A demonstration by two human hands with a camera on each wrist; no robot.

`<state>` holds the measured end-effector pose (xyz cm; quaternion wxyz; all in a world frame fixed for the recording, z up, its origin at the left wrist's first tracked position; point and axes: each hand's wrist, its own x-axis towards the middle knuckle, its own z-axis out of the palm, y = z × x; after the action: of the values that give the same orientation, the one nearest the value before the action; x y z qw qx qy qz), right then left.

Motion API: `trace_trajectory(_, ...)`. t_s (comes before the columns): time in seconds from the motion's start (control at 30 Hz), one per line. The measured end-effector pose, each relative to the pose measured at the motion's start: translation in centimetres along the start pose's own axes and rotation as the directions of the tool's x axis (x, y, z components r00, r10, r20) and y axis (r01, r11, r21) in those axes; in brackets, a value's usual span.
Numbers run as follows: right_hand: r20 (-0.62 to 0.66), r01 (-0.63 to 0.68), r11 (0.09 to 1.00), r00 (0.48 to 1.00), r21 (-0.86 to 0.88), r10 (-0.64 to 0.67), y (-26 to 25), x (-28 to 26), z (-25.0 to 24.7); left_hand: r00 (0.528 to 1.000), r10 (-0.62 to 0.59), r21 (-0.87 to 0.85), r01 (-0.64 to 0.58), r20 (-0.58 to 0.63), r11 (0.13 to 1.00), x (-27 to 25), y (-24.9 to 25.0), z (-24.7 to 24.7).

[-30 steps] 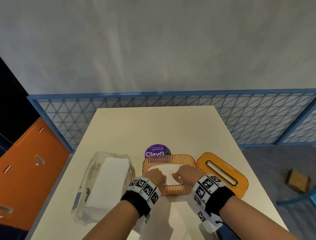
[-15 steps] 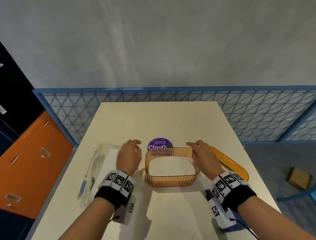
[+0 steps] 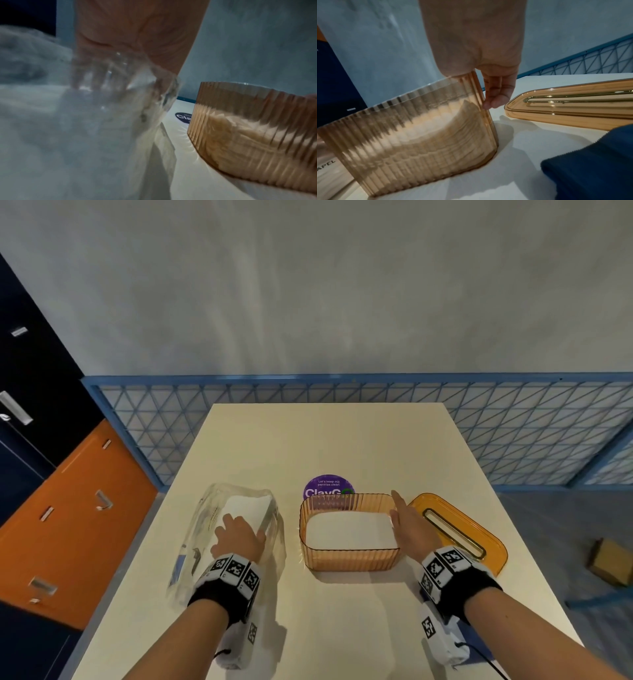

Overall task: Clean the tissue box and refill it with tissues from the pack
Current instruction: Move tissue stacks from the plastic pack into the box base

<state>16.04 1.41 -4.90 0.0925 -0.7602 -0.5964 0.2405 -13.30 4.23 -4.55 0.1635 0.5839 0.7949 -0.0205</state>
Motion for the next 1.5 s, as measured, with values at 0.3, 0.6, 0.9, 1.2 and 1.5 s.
trace_trajectory(0.3,0.003,-0.021,1.000,1.000,-0.018,0.021,0.1,0.2,0.4,1.000,0.003,-0.087,-0.003,0.002,0.996,0.0,-0.4,-0.2)
trace_trajectory(0.6,0.023,-0.025,1.000,0.999,-0.019,0.025,0.0,0.2,0.4,0.999,-0.040,-0.155,0.040,0.004,0.987,0.7,-0.2,0.3)
trace_trajectory(0.9,0.023,-0.043,0.999,0.999,-0.022,0.044,-0.2,0.1,0.3,1.000,-0.019,-0.025,0.020,0.014,1.000,0.5,0.4,0.4)
trace_trajectory(1.2,0.048,-0.052,0.999,0.998,0.010,0.051,0.0,0.3,0.2,0.997,0.057,0.084,-0.052,-0.053,0.995,-1.0,-0.1,-3.6)
trace_trajectory(1.5,-0.018,0.109,0.939,0.994,0.327,-0.109,-8.0,-3.0,-7.3,0.784,0.311,-0.040,-0.392,-0.537,0.919,-6.8,2.2,-10.9)
